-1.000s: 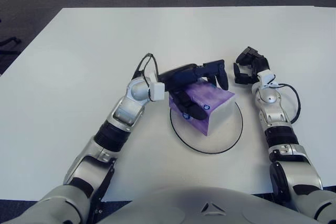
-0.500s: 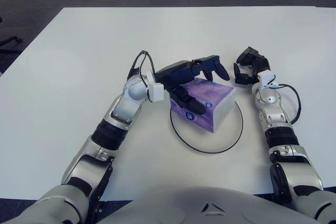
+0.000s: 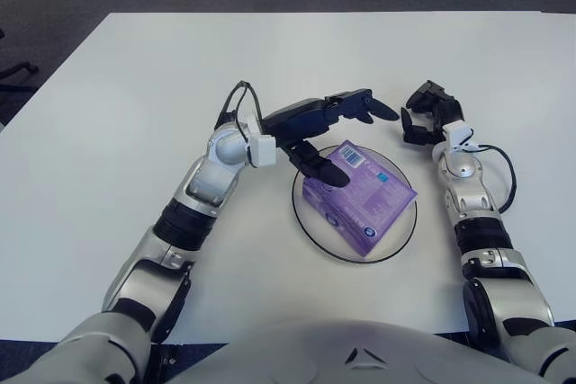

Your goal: Put the tissue paper into the plate.

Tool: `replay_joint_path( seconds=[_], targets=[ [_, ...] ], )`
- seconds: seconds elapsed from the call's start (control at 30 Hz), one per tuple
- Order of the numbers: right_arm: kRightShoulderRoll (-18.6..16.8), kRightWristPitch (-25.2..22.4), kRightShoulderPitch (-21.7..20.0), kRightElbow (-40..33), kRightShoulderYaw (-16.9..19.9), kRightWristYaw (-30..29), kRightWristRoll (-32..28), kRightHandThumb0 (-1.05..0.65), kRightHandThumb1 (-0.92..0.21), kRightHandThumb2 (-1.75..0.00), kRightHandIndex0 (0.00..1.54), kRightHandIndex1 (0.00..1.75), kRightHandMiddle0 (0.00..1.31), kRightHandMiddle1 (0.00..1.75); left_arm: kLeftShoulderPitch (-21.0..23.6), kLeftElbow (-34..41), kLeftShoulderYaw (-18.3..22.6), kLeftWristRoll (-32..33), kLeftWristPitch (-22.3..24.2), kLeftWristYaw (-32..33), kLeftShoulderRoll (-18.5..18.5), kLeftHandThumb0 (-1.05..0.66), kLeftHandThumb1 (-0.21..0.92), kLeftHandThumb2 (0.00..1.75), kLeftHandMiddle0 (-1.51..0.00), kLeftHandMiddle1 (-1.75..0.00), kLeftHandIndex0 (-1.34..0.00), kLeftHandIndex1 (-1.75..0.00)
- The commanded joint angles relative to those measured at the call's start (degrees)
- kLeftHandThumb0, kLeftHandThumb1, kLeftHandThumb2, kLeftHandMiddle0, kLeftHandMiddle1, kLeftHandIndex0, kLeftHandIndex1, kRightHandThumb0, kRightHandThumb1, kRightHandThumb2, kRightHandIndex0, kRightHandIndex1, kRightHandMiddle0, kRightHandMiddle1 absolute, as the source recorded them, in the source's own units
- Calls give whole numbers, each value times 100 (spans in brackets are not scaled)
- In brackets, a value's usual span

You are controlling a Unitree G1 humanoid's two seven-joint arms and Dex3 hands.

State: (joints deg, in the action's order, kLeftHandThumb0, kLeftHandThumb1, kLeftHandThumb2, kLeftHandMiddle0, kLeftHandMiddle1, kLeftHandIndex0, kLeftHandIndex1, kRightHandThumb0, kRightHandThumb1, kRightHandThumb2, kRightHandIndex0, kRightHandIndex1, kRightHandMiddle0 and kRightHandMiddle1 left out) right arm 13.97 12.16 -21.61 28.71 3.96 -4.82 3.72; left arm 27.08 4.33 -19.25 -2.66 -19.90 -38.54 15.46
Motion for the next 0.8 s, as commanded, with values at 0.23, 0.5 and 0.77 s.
replay_joint_path(
  seconds=[0.23,0.5,0.77],
  targets=[
    [-266,-157,636,553,-96,62,21,-47,-35,-127,116,175,58,175,193,78,-27,67,171,-252,97,-95,90,22,-9,-13,0,-8],
    [-282,-68,652,555,-91,87,-4,-47,-36,-126,120,175,58,175,232,43,79,-5,80,-231,195,-96,91,22,-12,-11,0,-1],
    [-255,164,675,669,-35,431,-206,-48,-33,-130,124,175,60,175,171,95,487,-118,-28,115,335,-99,92,22,-12,-7,-1,-6]
  ],
)
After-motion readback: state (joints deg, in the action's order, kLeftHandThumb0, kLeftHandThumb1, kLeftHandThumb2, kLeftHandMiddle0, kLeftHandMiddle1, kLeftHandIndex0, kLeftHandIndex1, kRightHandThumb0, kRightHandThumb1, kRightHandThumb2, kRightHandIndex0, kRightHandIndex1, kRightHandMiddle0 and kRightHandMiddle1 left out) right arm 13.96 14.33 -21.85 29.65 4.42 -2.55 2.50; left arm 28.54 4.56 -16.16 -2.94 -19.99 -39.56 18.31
